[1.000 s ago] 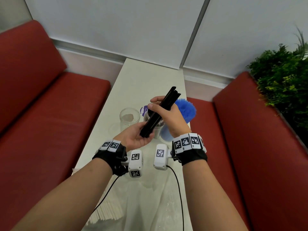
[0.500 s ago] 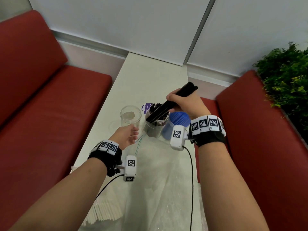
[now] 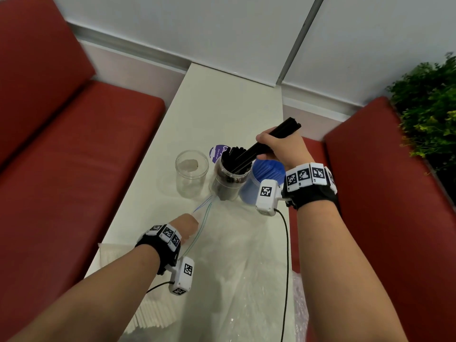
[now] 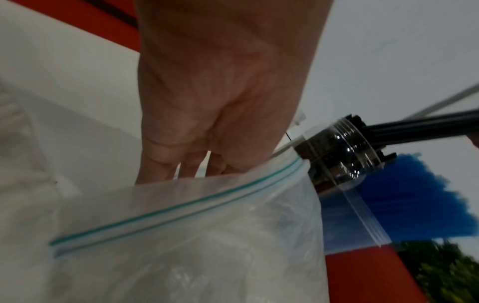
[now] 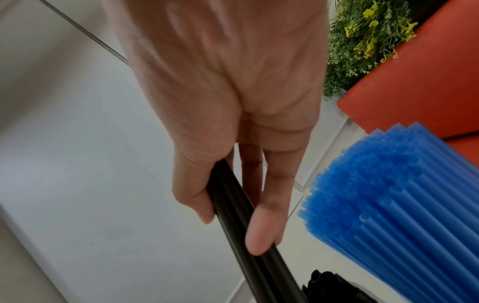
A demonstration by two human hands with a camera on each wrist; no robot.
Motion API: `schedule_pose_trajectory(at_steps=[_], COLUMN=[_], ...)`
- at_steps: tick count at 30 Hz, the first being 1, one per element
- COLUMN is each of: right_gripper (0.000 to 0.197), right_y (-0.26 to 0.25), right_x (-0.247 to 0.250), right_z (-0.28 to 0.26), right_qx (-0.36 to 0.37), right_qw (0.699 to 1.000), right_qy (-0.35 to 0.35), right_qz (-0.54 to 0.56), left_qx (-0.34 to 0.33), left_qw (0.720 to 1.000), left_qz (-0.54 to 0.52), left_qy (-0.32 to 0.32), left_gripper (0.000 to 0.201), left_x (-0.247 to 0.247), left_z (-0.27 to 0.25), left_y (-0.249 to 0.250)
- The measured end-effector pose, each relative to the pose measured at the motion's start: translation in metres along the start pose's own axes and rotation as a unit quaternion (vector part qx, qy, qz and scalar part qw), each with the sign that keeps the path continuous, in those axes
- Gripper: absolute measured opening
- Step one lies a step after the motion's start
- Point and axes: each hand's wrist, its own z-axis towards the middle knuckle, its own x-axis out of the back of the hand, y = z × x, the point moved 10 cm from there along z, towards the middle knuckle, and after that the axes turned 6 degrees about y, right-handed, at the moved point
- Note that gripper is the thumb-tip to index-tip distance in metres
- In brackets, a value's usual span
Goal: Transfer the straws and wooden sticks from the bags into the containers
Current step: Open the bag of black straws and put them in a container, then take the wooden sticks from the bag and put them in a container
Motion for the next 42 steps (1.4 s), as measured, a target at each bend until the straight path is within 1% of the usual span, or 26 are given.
schedule_pose_trajectory(at_steps=[1, 3, 6, 9, 12, 14, 16, 17, 19, 20, 21, 22, 24, 26, 27, 28, 30, 31, 32, 34, 35, 36, 37, 39, 41, 42], right_gripper=[0.020, 0.022, 0.021, 0.025, 0.031, 0.034, 0.038, 0.039, 0.042, 0.045, 0.049, 0.054, 0.065, 0.076, 0.078, 0.078, 0.070, 0.063, 0.055, 0.042, 0.037, 0.032, 0.028, 0.025, 0.029, 0.039], right_y=[0.001, 0.003, 0.007, 0.019, 0.037, 0.039, 0.029, 0.018, -0.006, -0.011, -0.007, 0.005, 0.046, 0.078, 0.083, 0.083, 0.071, 0.060, 0.049, 0.038, 0.041, 0.053, 0.067, 0.092, 0.116, 0.129], right_x=[0.002, 0.002, -0.006, -0.022, -0.041, -0.049, -0.053, -0.053, -0.057, -0.065, -0.078, -0.093, -0.118, -0.129, -0.132, -0.133, -0.130, -0.125, -0.117, -0.089, -0.071, -0.054, -0.039, -0.018, -0.013, -0.017], right_z=[0.002, 0.006, 0.008, 0.009, 0.002, -0.002, -0.007, -0.010, -0.021, -0.026, -0.028, -0.027, -0.022, -0.022, -0.022, -0.023, -0.025, -0.029, -0.034, -0.052, -0.062, -0.065, -0.073, -0.092, -0.105, -0.111], right_qx=[0.000, 0.003, 0.010, 0.004, -0.003, 0.023, 0.078, 0.124, 0.244, 0.290, 0.312, 0.309, 0.260, 0.243, 0.247, 0.249, 0.256, 0.272, 0.290, 0.294, 0.261, 0.208, 0.157, 0.079, -0.018, -0.075], right_qw=[1.000, 1.000, 0.999, 0.997, 0.988, 0.979, 0.979, 0.977, 0.948, 0.930, 0.914, 0.901, 0.858, 0.800, 0.787, 0.790, 0.829, 0.855, 0.879, 0.925, 0.946, 0.963, 0.972, 0.975, 0.977, 0.979], right_qy=[0.007, 0.016, 0.017, 0.020, 0.020, 0.025, 0.041, 0.064, 0.117, 0.123, 0.110, 0.082, 0.013, -0.023, -0.029, -0.031, -0.027, -0.018, -0.007, 0.033, 0.062, 0.095, 0.130, 0.186, 0.195, 0.175], right_qz=[-0.002, -0.010, -0.032, -0.074, -0.155, -0.202, -0.182, -0.162, -0.164, -0.190, -0.233, -0.293, -0.442, -0.547, -0.564, -0.560, -0.496, -0.441, -0.377, -0.238, -0.183, -0.143, -0.116, -0.088, -0.079, -0.075], left_qx=[-0.004, -0.011, -0.027, -0.019, -0.054, -0.057, -0.024, -0.002, 0.017, 0.033, 0.057, 0.085, 0.074, 0.048, 0.046, 0.042, 0.006, -0.025, -0.051, -0.085, -0.096, -0.096, -0.094, -0.103, -0.131, -0.150], left_qw=[1.000, 0.998, 0.995, 0.991, 0.983, 0.980, 0.987, 0.990, 0.992, 0.995, 0.995, 0.991, 0.985, 0.985, 0.985, 0.984, 0.977, 0.975, 0.978, 0.983, 0.982, 0.979, 0.976, 0.969, 0.958, 0.952], left_qz=[-0.002, 0.046, 0.099, 0.134, 0.174, 0.192, 0.158, 0.142, 0.118, 0.078, 0.035, -0.024, -0.084, -0.090, -0.067, -0.021, 0.093, 0.131, 0.130, 0.066, 0.035, 0.007, -0.020, -0.066, -0.098, -0.113], left_qy=[0.014, 0.038, 0.008, 0.020, 0.014, -0.001, -0.001, -0.007, -0.030, -0.050, -0.073, -0.099, -0.134, -0.139, -0.154, -0.173, -0.190, -0.175, -0.154, -0.147, -0.161, -0.178, -0.193, -0.216, -0.236, -0.243], left_gripper=[0.036, 0.036, 0.038, 0.035, 0.033, 0.035, 0.037, 0.038, 0.040, 0.050, 0.068, 0.087, 0.117, 0.134, 0.136, 0.135, 0.119, 0.102, 0.079, 0.036, 0.028, 0.027, 0.027, 0.030, 0.033, 0.035], left_x=[0.003, 0.008, -0.003, -0.001, -0.006, -0.008, -0.004, -0.004, -0.008, -0.009, -0.010, -0.012, -0.015, -0.008, -0.009, -0.010, -0.009, -0.005, 0.001, 0.011, 0.017, 0.024, 0.034, 0.055, 0.078, 0.088], left_z=[0.004, 0.008, 0.003, 0.010, 0.007, 0.006, 0.004, 0.003, 0.011, 0.010, 0.007, 0.007, 0.009, 0.010, 0.008, 0.005, 0.000, 0.001, 0.003, -0.001, -0.009, -0.016, -0.024, -0.043, -0.065, -0.078], left_y=[0.003, 0.008, 0.007, 0.004, 0.010, 0.013, 0.012, 0.010, 0.007, 0.006, 0.003, 0.000, 0.008, 0.013, 0.013, 0.010, 0.007, 0.008, 0.012, 0.022, 0.028, 0.037, 0.045, 0.065, 0.089, 0.100])
